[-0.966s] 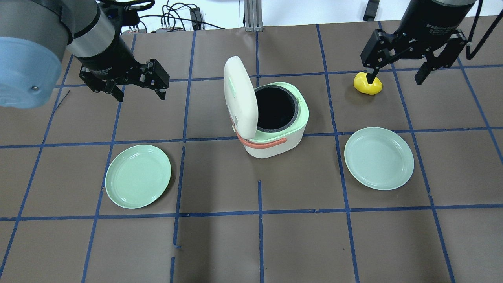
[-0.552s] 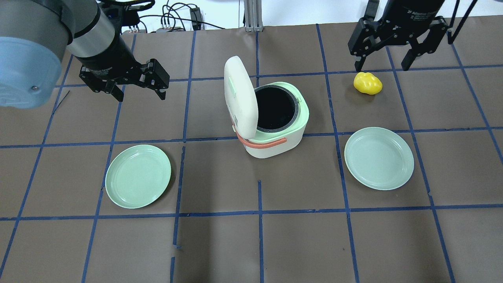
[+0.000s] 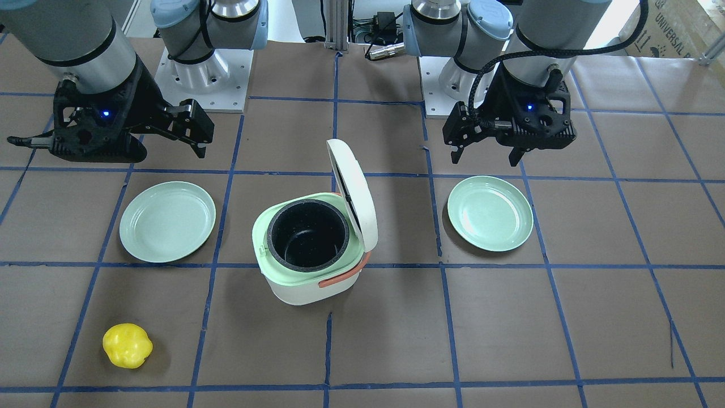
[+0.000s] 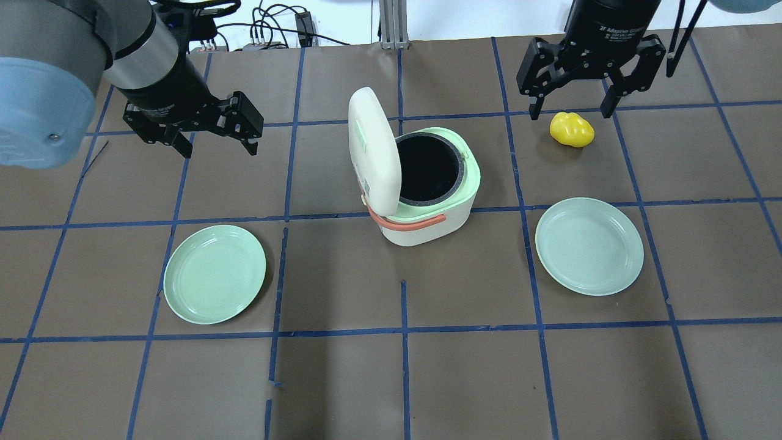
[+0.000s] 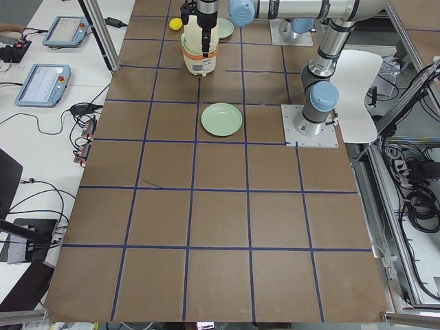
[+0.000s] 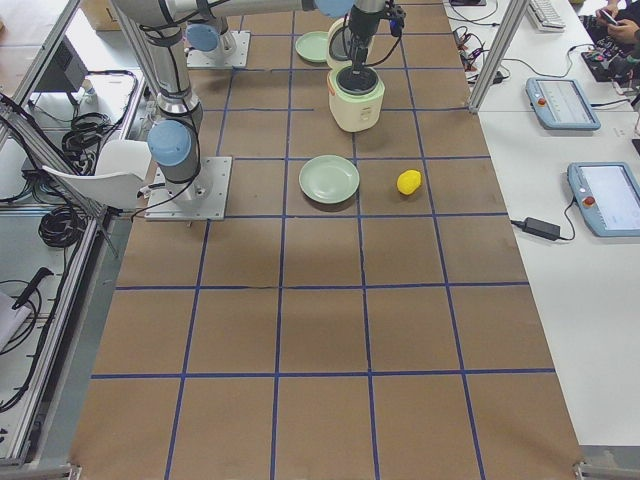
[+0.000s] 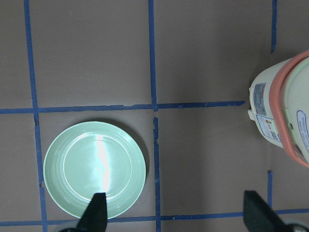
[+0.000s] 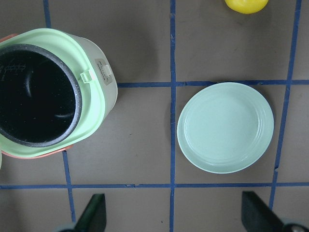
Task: Press rice cooker button
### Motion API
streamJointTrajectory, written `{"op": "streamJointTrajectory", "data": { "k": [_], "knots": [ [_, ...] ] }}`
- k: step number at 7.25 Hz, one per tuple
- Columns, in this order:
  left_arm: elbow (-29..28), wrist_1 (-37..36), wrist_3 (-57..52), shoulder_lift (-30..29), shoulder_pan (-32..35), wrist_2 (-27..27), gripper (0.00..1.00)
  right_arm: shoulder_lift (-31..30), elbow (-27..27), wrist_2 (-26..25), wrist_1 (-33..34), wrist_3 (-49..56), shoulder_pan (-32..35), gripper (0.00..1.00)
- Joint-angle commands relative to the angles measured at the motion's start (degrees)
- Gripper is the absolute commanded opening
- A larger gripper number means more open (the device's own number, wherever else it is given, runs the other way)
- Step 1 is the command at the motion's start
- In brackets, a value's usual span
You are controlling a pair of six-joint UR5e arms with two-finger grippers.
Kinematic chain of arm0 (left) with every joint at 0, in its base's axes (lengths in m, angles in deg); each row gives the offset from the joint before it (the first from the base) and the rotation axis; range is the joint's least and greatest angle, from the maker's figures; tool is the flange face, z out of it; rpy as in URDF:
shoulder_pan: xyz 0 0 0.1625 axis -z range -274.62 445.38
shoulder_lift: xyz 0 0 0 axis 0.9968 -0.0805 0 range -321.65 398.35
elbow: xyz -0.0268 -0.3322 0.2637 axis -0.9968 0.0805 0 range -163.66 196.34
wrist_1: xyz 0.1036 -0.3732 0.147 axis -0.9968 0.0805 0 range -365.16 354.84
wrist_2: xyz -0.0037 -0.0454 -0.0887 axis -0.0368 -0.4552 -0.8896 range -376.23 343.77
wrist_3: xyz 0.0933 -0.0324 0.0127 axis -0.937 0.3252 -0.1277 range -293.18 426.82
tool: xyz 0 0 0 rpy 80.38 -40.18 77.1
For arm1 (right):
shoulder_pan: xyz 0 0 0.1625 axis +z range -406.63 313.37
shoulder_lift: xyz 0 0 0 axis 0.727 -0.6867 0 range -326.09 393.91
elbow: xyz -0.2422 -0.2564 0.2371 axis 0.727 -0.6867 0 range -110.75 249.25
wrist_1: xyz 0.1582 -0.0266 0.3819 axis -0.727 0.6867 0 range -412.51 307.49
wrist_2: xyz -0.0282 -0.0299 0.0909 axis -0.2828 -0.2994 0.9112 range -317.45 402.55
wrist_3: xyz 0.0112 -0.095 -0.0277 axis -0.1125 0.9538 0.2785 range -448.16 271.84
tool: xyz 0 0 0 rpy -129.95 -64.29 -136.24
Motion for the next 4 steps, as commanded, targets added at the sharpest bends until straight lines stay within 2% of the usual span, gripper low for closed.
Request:
{"op": "streamJointTrajectory", "data": {
  "k": [1, 3, 4],
  "knots": [
    [0.0, 0.0, 0.0, 0.0, 0.0, 0.0, 1.00, -1.7, 5.3, 0.3, 0.6, 0.2, 0.0, 1.00],
    [0.0, 0.0, 0.0, 0.0, 0.0, 0.0, 1.00, -4.3, 9.6, 0.1, 3.2, -0.1, 0.0, 1.00],
    [0.0, 0.0, 0.0, -0.1, 0.0, 0.0, 1.00, -4.3, 9.8, 0.1, 4.7, -0.1, 0.0, 1.00]
  ]
}}
